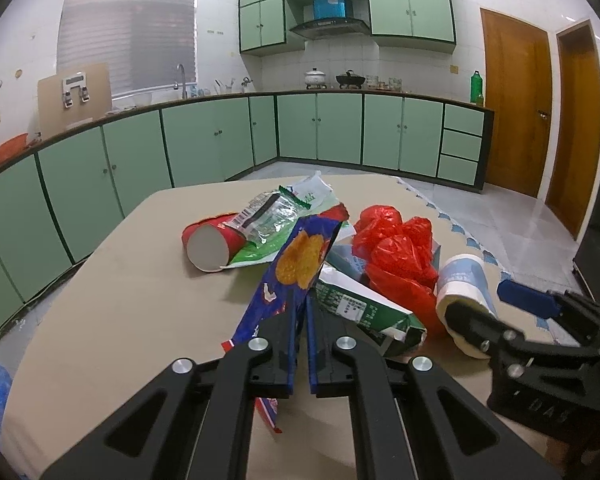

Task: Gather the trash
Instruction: 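Lift the chip bag and paper cup and carry them over the bin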

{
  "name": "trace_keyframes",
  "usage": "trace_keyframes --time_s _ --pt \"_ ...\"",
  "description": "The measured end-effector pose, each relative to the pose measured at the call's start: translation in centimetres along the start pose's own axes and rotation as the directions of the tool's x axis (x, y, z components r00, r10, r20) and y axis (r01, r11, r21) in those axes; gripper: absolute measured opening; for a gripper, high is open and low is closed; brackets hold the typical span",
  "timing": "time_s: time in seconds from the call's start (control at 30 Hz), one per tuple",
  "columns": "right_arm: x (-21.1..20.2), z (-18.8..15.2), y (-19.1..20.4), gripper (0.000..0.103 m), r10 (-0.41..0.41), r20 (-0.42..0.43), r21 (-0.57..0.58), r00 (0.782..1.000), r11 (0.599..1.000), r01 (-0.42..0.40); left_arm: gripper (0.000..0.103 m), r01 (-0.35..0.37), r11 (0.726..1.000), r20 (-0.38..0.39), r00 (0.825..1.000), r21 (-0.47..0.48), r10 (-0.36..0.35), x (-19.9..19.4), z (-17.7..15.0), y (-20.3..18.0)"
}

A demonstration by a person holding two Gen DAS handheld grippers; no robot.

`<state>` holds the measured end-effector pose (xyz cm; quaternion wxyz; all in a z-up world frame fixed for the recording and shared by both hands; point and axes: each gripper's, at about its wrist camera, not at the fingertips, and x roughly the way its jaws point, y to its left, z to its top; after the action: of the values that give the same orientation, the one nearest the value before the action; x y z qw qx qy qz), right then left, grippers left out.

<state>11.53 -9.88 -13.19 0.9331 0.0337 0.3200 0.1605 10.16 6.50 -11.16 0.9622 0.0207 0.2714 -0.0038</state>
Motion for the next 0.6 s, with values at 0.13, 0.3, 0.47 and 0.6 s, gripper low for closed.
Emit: trace_keyframes --time_s 0.13,0.3,0.47,0.6 --pt "0.7 -0.3 0.4 0.069 -0.028 -0.019 -0.027 0.999 0.999 0.027 0.005 0.0 1.0 -0.001 1.0 -0.011 0.0 0.1 0.2 0.4" --pt "1.2 -0.5 0.9 0.07 -0.079 -0.018 -0.074 0.997 0.994 0.077 0.005 0.01 1.0 -0.006 1.0 -0.013 -0.01 0.1 0.0 0.2" --pt "1.4 -0.3 0.3 0.062 -0.082 -0.022 -0.063 0.996 0.995 0.08 0.005 0.026 1.0 -0.017 1.0 -0.013 -0.027 0.4 0.0 0.1" --pt "0.9 0.0 0.1 0.052 -0.063 -0.02 -0.056 0.998 0.997 0.062 0.005 0.024 1.0 -0.02 1.0 -0.004 -0.024 0.4 -0.1 -0.1"
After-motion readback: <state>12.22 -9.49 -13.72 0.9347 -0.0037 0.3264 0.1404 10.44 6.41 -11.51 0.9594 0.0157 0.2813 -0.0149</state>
